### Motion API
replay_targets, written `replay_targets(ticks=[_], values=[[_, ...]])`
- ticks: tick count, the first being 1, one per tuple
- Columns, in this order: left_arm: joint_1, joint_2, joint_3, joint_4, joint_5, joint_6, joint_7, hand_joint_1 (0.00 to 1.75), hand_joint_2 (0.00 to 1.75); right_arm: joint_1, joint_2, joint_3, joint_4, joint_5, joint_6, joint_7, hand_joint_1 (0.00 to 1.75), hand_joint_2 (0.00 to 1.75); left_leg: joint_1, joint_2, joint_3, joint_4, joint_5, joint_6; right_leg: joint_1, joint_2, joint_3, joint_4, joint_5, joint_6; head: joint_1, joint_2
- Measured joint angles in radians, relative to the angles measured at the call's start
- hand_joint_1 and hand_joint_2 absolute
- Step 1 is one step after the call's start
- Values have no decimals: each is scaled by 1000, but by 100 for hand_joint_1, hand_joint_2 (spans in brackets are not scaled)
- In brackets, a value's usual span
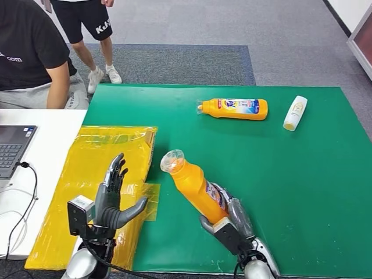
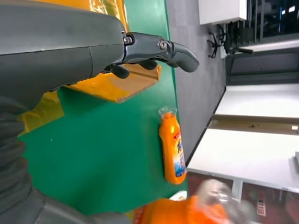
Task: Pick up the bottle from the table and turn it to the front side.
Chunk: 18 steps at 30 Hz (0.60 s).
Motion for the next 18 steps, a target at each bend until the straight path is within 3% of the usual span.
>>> replay_targets(ticks=[18], values=[[-92,4,-73,59,1,-65,40,0,175,-32,2,36,-99,-40,39,6,175,175,0,0,-2,0,0,0,0,0,-2,0,0,0,0,0]])
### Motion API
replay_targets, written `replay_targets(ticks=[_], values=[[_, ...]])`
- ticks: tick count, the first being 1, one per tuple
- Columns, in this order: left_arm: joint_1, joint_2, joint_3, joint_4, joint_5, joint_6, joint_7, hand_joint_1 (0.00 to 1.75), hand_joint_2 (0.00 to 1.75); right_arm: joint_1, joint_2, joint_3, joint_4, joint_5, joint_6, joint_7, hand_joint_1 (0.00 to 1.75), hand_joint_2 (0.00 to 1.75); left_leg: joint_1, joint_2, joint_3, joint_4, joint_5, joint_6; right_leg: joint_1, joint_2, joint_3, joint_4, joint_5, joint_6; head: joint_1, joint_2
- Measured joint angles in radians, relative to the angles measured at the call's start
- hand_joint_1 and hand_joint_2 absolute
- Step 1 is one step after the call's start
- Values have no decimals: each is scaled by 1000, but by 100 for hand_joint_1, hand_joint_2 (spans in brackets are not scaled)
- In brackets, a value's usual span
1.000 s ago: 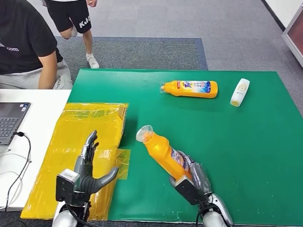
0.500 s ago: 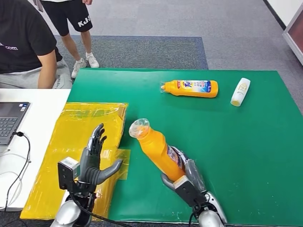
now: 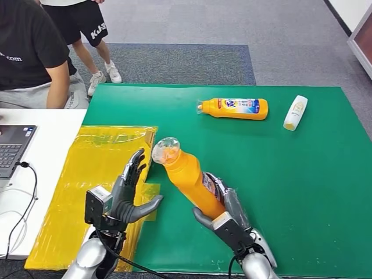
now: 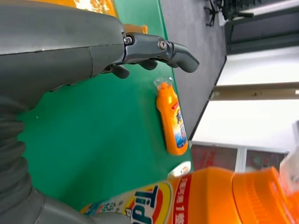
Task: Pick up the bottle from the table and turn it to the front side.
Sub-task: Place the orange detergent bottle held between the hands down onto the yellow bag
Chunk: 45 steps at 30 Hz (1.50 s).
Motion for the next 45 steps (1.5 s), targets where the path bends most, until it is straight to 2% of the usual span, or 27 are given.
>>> replay_targets(ticks=[10,14,20,29,40,45], values=[[-58,17,-51,3,-22,-32,9,0,175,-7,0,8,13,0,-3,-5,175,175,0,0,-1,0,0,0,0,0,-1,0,0,0,0,0],[-81,23,-69,3,-29,-37,17,0,175,-10,0,10,17,-3,-3,-8,164,175,0,0,-1,0,0,0,0,0,-1,0,0,0,0,0],[-119,26,-95,8,-32,-58,27,0,175,-17,0,13,26,-8,-2,-11,163,175,0,0,-1,0,0,0,0,0,-1,0,0,0,0,0],[-145,24,-105,22,172,-174,94,0,175,-20,2,27,28,-19,-1,-17,154,175,0,0,-1,0,0,0,0,0,-1,0,0,0,0,0],[-169,25,-134,32,277,-214,119,0,175,-24,3,39,28,-22,-7,-18,153,175,0,0,-2,0,0,0,0,0,-1,0,0,0,0,0],[-180,26,-152,33,275,-216,120,0,175,-26,3,47,31,-23,-11,-20,144,175,0,0,-2,0,0,0,0,0,-1,0,0,0,0,0]])
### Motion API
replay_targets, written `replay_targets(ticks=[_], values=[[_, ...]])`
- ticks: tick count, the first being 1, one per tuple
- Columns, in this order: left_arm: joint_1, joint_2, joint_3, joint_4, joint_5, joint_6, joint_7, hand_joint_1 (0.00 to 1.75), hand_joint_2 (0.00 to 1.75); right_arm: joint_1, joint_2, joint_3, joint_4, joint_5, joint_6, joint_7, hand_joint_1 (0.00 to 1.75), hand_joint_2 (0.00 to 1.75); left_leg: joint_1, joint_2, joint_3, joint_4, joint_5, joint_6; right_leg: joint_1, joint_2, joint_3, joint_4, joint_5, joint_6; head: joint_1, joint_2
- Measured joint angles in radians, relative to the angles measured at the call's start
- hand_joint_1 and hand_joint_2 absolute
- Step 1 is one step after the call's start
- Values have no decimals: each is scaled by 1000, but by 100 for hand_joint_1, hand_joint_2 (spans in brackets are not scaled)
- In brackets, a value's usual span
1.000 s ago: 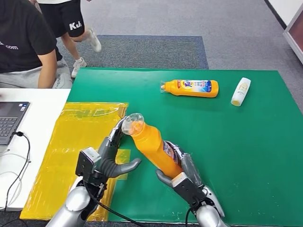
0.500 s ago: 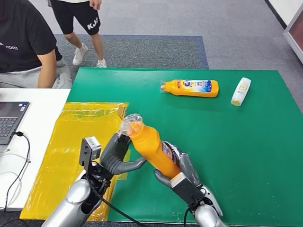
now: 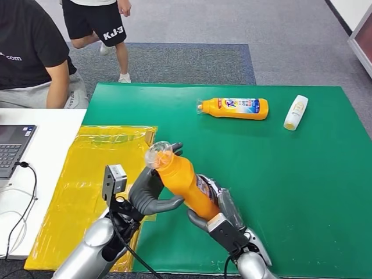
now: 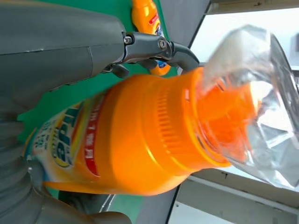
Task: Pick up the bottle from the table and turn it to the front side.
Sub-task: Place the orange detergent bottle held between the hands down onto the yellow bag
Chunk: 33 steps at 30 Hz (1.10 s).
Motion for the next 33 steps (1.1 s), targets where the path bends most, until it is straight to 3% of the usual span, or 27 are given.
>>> replay_targets(ticks=[16,17,20,21,23,26,31,33], values=[[-49,4,-46,5,20,19,24,0,175,0,3,17,5,-29,2,-12,144,175,0,0,0,0,0,0,0,0,0,0,0,0,0,0],[-52,5,-47,7,28,18,29,21,175,0,4,19,5,-31,3,-12,143,175,0,0,0,0,0,0,0,0,0,0,0,0,0,0],[-58,5,-48,15,55,11,45,152,175,-2,5,24,4,-35,4,-13,135,175,0,0,0,0,0,0,0,0,0,0,0,0,0,0],[-59,5,-48,18,62,8,48,175,175,-3,5,26,4,-36,4,-14,131,175,0,0,0,0,0,0,0,0,0,0,0,0,0,0],[-64,5,-51,23,70,5,49,175,175,-4,5,29,4,-40,5,-14,118,175,0,0,0,0,0,0,0,0,0,0,0,0,0,0],[-73,5,-55,31,79,4,49,175,175,-5,5,32,2,-48,7,-13,84,175,0,0,0,0,0,0,0,0,0,0,0,0,0,0],[-88,6,-59,43,83,1,49,175,175,-5,5,34,-5,-51,8,-13,63,175,0,0,0,0,0,0,0,0,0,0,0,0,0,0],[-95,6,-61,47,83,-1,49,175,175,-5,5,36,-9,-53,9,-13,43,175,0,0,0,0,0,0,0,0,0,0,0,0,0,0]])
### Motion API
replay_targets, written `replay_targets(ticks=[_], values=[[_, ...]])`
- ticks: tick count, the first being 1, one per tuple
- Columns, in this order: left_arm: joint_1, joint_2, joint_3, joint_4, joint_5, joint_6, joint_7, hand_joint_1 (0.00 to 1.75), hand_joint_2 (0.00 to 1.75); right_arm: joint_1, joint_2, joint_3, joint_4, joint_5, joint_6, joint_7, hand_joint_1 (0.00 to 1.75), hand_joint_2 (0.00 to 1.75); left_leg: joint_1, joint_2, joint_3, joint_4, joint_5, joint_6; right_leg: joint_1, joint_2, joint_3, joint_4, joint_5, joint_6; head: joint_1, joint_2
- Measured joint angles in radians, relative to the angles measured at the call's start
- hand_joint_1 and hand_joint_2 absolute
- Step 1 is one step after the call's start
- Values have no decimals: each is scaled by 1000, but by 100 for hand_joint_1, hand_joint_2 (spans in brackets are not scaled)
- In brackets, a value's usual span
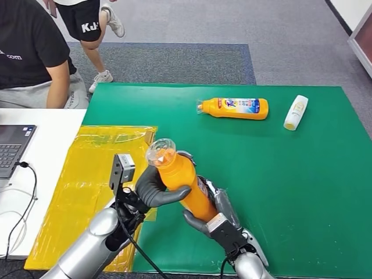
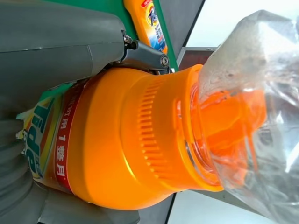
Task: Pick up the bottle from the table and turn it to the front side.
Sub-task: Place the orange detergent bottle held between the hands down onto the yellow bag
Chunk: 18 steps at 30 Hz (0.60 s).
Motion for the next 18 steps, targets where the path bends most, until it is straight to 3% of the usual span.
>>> replay_targets(ticks=[2,6,8,13,18], values=[[-6,0,-2,4,0,-1,0,175,175,0,0,2,-5,-1,0,0,29,175,0,0,0,0,0,0,0,0,0,0,0,0,0,0],[-11,3,-5,12,0,-4,1,175,175,-4,0,7,-14,-1,1,-4,44,175,0,0,0,0,0,0,0,0,0,0,0,0,0,0],[-13,5,-7,14,2,-6,0,175,175,-5,0,10,-14,-1,2,-4,43,175,0,0,0,0,0,0,0,0,0,0,0,0,0,0],[-18,10,-8,14,6,-8,-5,175,175,-9,0,13,-14,1,1,-4,3,175,0,0,0,0,0,0,0,0,0,0,0,0,0,0],[-18,20,-7,14,-17,2,-21,175,175,-10,0,13,-14,3,-2,-4,0,175,0,0,0,0,0,0,0,0,0,0,0,0,0,0]])
